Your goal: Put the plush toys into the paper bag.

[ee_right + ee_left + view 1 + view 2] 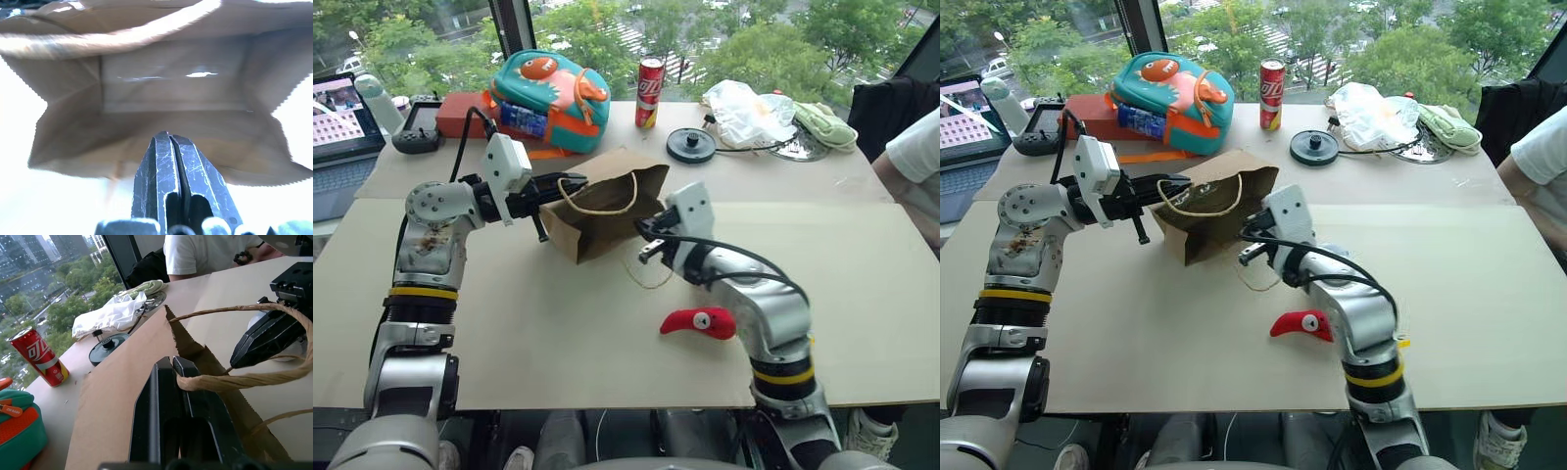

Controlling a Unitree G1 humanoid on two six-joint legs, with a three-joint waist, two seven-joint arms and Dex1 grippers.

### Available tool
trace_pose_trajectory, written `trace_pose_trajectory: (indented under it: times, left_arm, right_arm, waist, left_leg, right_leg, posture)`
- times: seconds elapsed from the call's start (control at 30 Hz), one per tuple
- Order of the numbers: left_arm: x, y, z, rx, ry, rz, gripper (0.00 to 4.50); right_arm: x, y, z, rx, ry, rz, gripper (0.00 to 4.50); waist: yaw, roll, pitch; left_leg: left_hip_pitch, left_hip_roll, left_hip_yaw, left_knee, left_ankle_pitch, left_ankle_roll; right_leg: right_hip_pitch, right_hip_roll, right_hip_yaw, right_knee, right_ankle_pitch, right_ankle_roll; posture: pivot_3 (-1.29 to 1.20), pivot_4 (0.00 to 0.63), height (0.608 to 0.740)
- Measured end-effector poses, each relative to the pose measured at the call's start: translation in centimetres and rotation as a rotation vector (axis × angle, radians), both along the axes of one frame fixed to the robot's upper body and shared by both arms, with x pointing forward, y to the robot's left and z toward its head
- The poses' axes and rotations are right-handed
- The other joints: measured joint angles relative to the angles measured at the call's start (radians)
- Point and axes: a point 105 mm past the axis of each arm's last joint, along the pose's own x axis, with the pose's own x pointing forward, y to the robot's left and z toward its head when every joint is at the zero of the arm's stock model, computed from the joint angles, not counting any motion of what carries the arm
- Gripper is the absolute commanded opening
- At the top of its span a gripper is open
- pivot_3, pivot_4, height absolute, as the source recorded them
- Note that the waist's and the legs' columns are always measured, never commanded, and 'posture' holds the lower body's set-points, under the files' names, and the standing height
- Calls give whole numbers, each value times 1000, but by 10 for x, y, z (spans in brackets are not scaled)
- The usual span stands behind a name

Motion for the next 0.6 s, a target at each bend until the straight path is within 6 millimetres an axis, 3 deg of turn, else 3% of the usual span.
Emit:
trace_pose_trajectory:
  times: [0.23, 0.37, 0.4, 0.6]
  left_arm:
    - [0, 0, 0, -2, -1, 3, 0]
    - [0, 0, 0, -4, -1, 1, 0]
    - [0, 0, 0, -4, -1, 1, 0]
    - [0, -1, 0, -4, -1, 0, 0]
  right_arm:
    - [-7, -71, 5, -86, 43, -159, 2909]
    - [-17, -96, -14, -163, 141, -214, 4196]
    - [-19, -98, -19, -172, 164, -220, 4373]
    - [-25, -93, -38, -188, 241, -217, 4373]
  waist:
    - [2, 0, 0]
    - [0, 0, 0]
    - [-2, 0, 0]
    - [0, 0, 0]
  left_leg:
    - [-1, 0, 0, -1, 0, 0]
    - [-1, 0, 0, -1, 0, 0]
    - [0, 0, 0, -2, 0, 0]
    - [0, 0, 0, -1, 0, 0]
  right_leg:
    - [1, 0, 0, -4, 0, 0]
    - [1, 0, 1, -5, 0, 0]
    - [1, 0, 1, -5, 0, 0]
    - [1, 0, 1, -5, 0, 0]
  posture:
    - [0, 150, 722]
    - [0, 150, 722]
    - [0, 150, 722]
    - [0, 150, 722]
